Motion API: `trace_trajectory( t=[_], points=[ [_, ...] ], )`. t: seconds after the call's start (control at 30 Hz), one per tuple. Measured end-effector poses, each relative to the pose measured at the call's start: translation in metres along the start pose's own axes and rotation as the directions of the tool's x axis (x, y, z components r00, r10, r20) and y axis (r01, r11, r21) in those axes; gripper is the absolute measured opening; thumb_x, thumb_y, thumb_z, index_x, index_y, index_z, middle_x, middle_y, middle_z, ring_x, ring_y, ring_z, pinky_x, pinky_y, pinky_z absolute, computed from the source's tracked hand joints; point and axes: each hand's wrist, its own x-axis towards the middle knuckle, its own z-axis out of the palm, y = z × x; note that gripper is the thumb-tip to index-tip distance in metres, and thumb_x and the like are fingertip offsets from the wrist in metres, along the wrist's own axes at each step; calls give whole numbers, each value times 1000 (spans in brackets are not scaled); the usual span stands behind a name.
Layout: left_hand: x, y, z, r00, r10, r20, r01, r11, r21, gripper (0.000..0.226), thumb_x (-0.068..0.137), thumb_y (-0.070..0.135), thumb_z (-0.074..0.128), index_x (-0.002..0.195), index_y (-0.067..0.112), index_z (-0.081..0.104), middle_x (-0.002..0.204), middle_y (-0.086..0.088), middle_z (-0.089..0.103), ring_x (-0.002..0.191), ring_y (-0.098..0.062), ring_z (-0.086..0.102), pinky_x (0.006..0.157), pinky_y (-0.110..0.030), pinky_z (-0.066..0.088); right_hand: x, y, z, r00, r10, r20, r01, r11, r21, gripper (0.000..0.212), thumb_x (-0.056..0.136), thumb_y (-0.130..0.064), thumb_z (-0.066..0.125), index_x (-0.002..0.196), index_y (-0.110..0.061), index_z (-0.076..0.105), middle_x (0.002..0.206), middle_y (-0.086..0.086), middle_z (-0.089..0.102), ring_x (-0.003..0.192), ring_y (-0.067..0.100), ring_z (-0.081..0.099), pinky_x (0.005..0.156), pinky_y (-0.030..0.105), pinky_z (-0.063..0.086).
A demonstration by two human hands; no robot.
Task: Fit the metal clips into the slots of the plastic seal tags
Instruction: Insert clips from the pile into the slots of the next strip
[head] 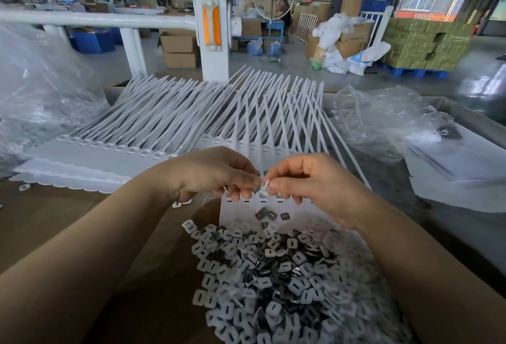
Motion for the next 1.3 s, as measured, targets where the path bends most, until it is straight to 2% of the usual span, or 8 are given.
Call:
trace_trajectory(
  t=[0.13,0.37,0.47,0.8,0.93,1.1,1.2,1.3],
  points=[
    [-2,3,3,996,6,89,11,982,-186,20,82,36,66,85,19,76,82,-2,73,65,-9,59,61,-23,38,0,0,1,993,-73,-91,73,997,1,11,86,-13,75,84,-24,73,81,-6,75,70,0,65,62,11,47],
    [0,3,3,992,4,128,42,936,-350,15,73,30,74,79,17,78,82,-3,72,61,-6,56,55,-16,38,0,-1,3,981,-139,-133,139,990,-13,12,84,-9,76,87,-21,75,83,-1,75,73,11,66,69,21,54],
    [1,4,3,995,7,98,29,932,-362,9,71,26,76,73,18,77,79,-3,72,59,-6,56,52,-14,39,1,0,4,982,-112,-150,109,994,-28,16,86,-9,73,88,-24,73,83,-5,74,74,6,66,68,19,52],
    [0,5,0,999,35,-29,-40,976,-216,36,60,34,79,87,11,73,85,-9,73,63,-10,57,59,-24,37,0,-2,6,990,-15,-139,17,1000,18,5,88,-15,70,84,-18,72,73,-3,73,59,-4,58,53,8,42],
    [0,6,0,996,54,-74,-65,987,-146,13,83,25,73,87,13,73,85,-6,75,65,-10,58,61,-26,39,1,-1,6,987,14,-159,-11,1000,23,6,89,-16,69,83,-18,72,72,-3,73,59,-3,58,53,9,42],
    [-1,7,0,995,65,-75,-68,997,-37,11,88,25,70,84,15,73,76,2,73,67,-9,58,64,-26,42,1,0,9,987,18,-160,-22,999,-25,6,89,-21,70,83,-21,72,70,-7,72,57,-5,58,53,8,43],
    [1,1,-1,987,-14,-158,13,1000,-9,9,86,21,71,81,14,73,69,2,70,60,-7,57,63,-27,43,3,3,10,983,30,-180,-50,993,-105,6,90,-25,70,84,-25,71,72,-11,73,59,-5,61,56,8,44],
    [5,-4,1,960,-100,-260,125,989,82,8,85,22,73,84,14,74,80,-1,73,76,-13,65,76,-31,50,5,6,10,981,70,-181,-97,985,-145,4,91,-25,70,87,-27,70,75,-12,73,65,-5,65,61,10,44]
  ],
)
